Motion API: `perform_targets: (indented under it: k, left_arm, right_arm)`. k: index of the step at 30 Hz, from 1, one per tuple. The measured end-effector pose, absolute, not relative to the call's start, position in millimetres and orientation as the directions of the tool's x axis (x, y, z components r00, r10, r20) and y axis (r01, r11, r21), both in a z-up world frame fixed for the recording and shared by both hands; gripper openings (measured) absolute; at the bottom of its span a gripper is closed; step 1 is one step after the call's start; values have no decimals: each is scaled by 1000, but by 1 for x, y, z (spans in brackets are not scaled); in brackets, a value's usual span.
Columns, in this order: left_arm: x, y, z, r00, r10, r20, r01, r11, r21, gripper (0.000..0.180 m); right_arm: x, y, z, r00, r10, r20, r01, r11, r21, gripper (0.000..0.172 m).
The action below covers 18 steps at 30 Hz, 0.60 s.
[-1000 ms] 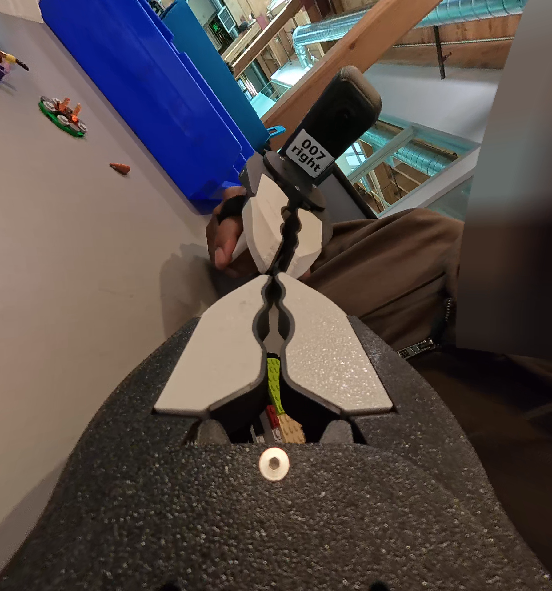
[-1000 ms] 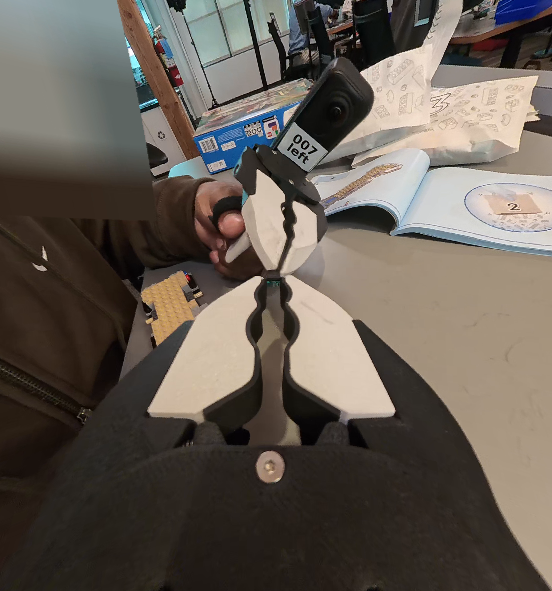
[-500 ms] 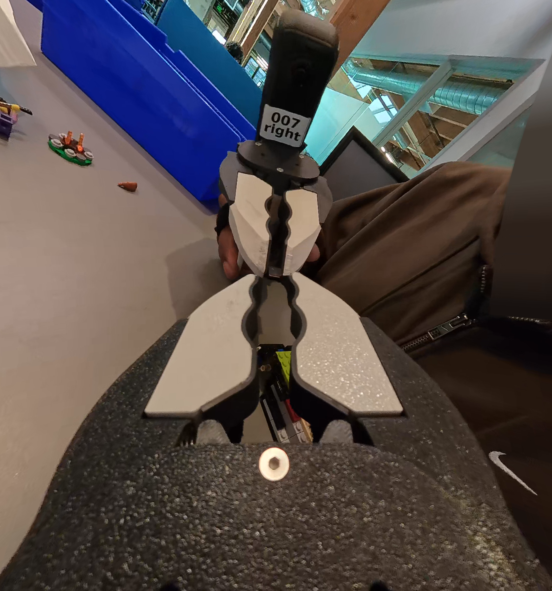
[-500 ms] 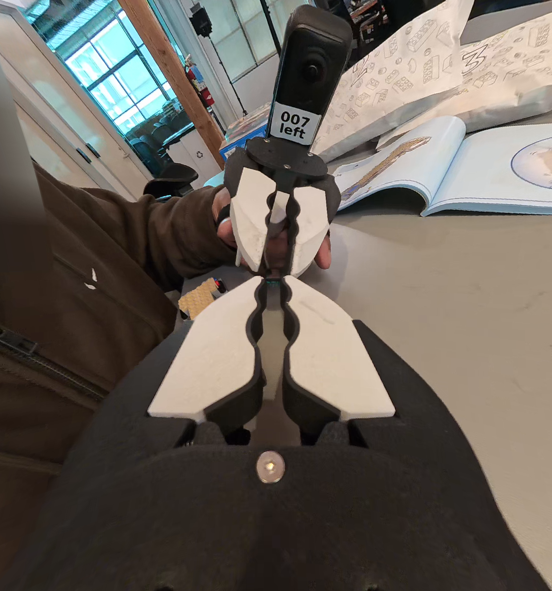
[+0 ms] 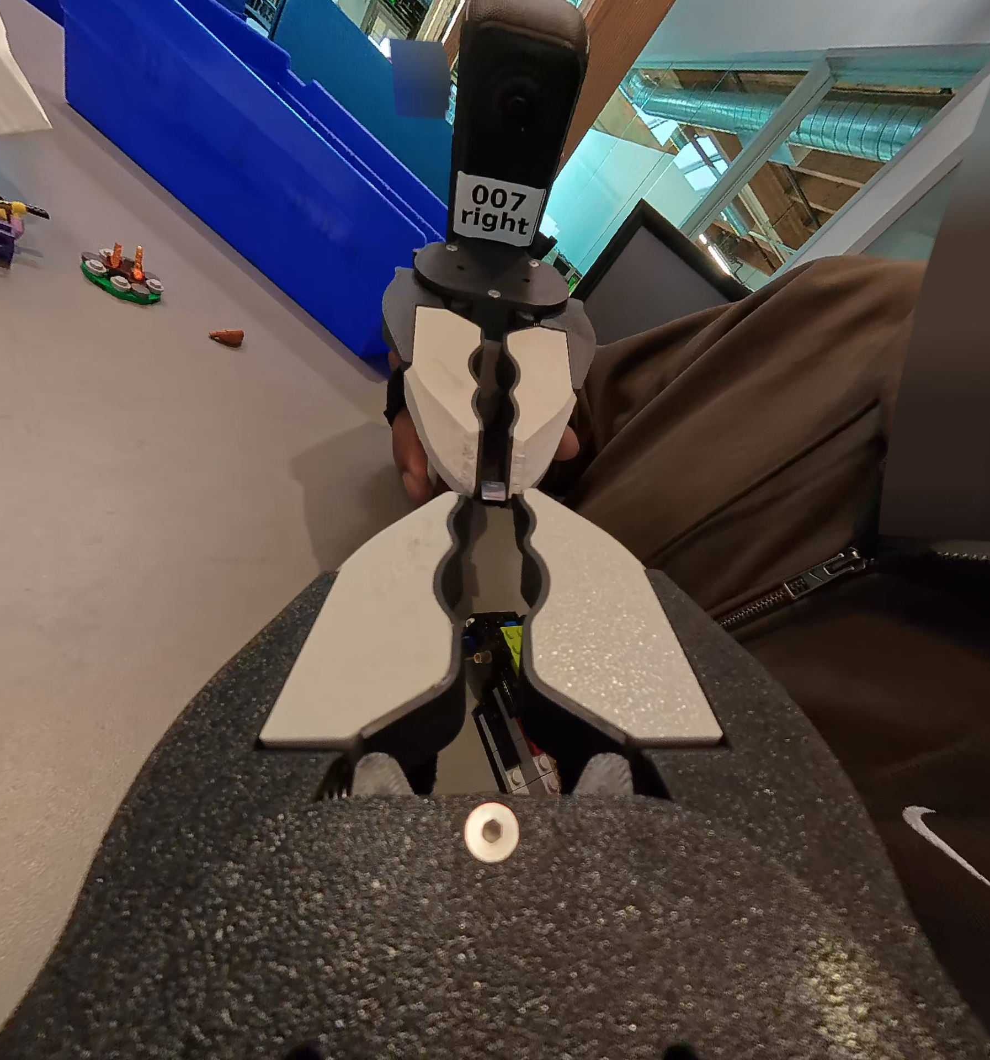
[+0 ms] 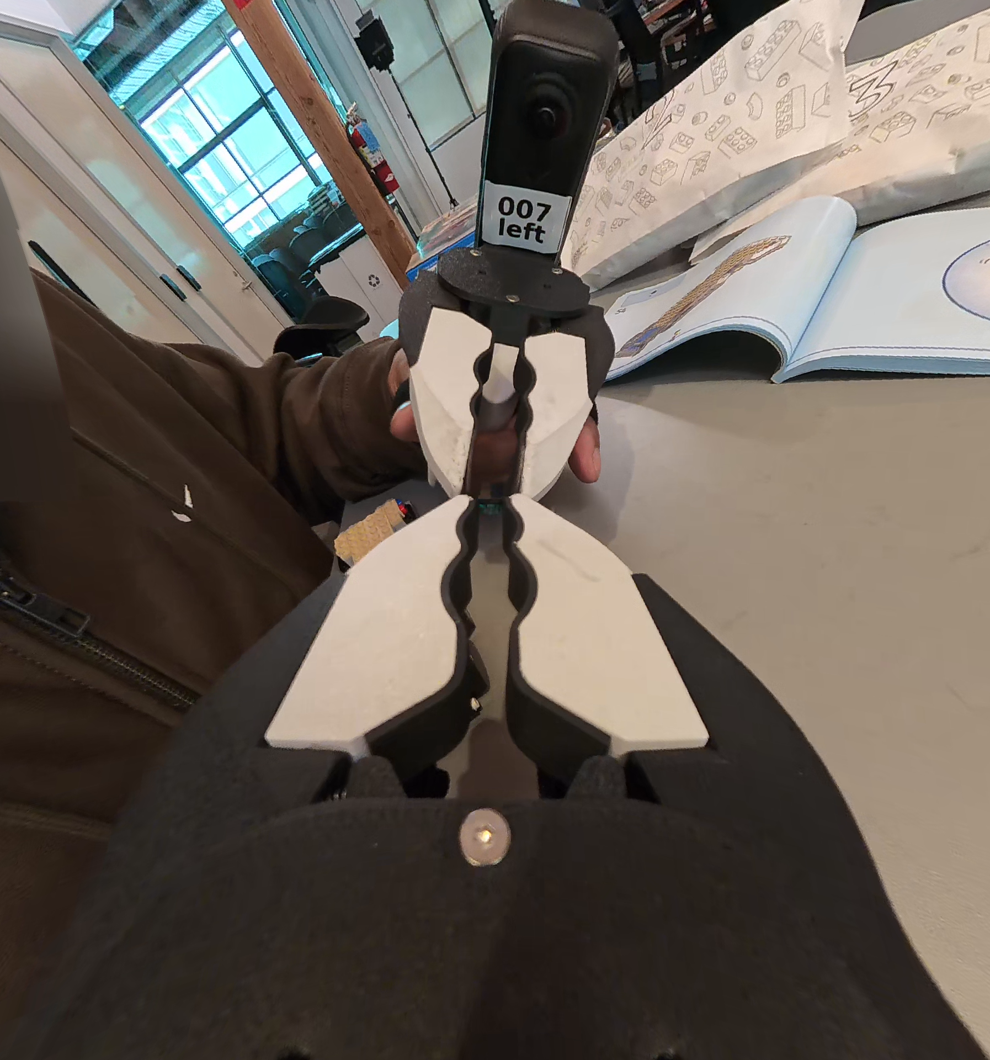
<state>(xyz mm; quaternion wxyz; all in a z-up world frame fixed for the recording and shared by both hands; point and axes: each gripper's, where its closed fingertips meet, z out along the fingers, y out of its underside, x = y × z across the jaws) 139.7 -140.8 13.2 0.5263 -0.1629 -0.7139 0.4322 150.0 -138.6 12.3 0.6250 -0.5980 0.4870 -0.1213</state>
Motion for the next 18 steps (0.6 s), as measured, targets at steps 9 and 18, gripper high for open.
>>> perform_targets:
  k: [9, 18]
  left_arm:
    - [140, -142, 12, -386, 681, 622, -241, 577, -781, 7]
    - [148, -146, 16, -311, 620, 720, -348, 631, -693, 7]
  right_arm:
    - [150, -139, 11, 492, -735, -466, -435, 257, -863, 7]
    - [154, -146, 11, 458, -808, -370, -381, 198, -903, 15]
